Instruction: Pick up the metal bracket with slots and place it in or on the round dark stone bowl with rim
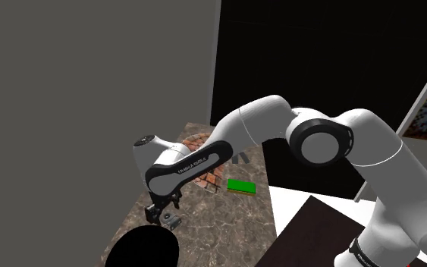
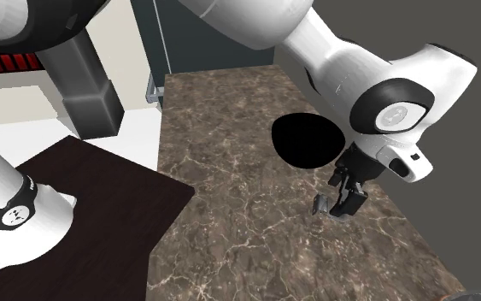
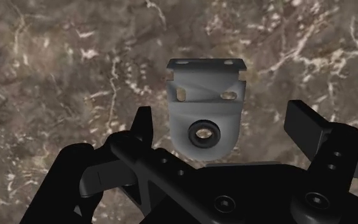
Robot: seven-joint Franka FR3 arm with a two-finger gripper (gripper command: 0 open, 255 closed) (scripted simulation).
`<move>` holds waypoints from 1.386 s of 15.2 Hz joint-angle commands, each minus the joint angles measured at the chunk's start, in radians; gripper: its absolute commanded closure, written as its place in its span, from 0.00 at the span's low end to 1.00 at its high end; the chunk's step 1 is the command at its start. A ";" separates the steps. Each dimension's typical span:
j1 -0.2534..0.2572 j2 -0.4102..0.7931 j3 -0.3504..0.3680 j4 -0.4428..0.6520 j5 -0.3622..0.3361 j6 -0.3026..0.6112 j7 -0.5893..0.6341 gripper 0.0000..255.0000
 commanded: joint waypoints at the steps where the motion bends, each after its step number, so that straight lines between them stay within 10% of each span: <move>1: 0.001 0.009 -0.002 -0.014 -0.003 0.022 0.001 0.00; 10: 0.001 0.017 -0.003 -0.021 -0.005 0.037 0.002 0.00; 11: 0.001 0.017 -0.003 -0.021 -0.005 0.037 0.002 1.00; 21: 0.000 0.007 -0.002 -0.024 -0.004 0.031 0.002 1.00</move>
